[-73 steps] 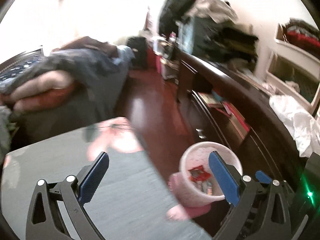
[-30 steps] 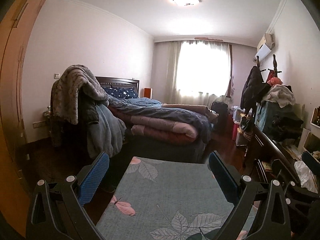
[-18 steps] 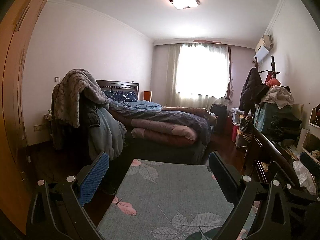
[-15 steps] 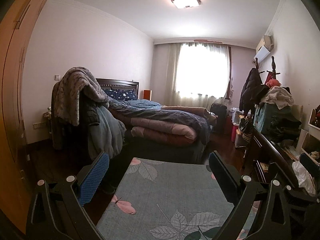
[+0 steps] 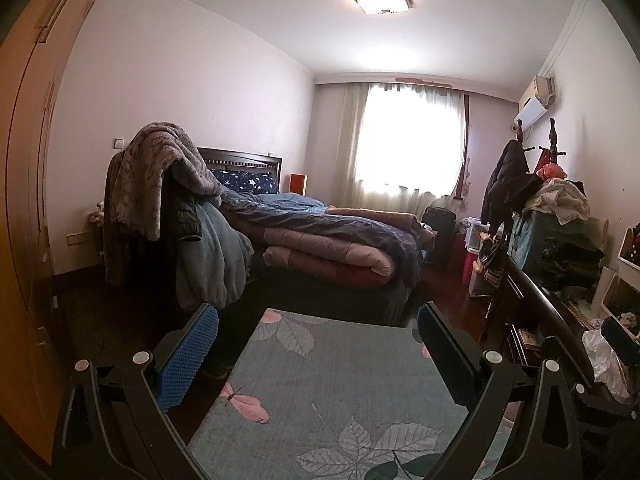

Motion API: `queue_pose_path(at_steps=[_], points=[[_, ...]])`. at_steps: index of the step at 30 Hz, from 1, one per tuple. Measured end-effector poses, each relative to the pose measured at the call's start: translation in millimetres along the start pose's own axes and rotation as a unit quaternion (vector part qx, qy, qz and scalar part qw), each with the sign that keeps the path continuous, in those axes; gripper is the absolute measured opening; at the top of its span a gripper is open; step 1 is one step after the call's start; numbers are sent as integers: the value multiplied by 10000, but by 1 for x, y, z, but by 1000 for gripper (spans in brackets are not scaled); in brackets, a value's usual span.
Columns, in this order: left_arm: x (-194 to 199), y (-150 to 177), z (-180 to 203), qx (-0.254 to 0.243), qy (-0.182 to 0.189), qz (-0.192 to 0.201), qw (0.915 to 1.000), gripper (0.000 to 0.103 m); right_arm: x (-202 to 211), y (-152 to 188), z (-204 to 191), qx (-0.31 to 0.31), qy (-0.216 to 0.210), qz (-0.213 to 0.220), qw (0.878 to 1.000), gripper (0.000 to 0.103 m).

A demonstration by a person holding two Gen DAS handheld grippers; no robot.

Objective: Collect trash

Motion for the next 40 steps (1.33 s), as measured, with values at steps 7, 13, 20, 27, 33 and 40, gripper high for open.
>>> queue_pose_path(at_steps=[7, 13, 20, 27, 33, 40], points=[[7, 1, 3, -8, -8, 71, 10000, 99, 0, 0, 0, 29, 13, -7, 10000, 100], [8, 0, 4, -16, 1, 77, 10000, 99, 1, 0, 1, 28, 17, 7, 10000, 100], [9, -2, 4, -9, 64, 98, 9999, 99, 1, 2, 4, 38, 29, -7, 10000, 100], [4, -3, -2, 54, 120, 124, 9998, 99, -2, 6, 7, 48, 25, -48, 10000, 100], [-2, -1, -1, -56, -33, 162, 9998, 99, -13, 11, 15, 36, 67, -186, 9998, 100], [-15, 4, 2, -18, 187, 6, 9998, 99, -20, 15, 24, 26, 142, -271, 9995, 100]])
Point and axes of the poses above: each gripper's, at about its wrist camera, not at the fingertips, and x roughly against the way its jaws point, z to its right, y to its underside, the point moved 4 cm from there along -x, roughly the way its jaws point, and after that the axes turned 14 degrees about -x, right-handed, at the moved point
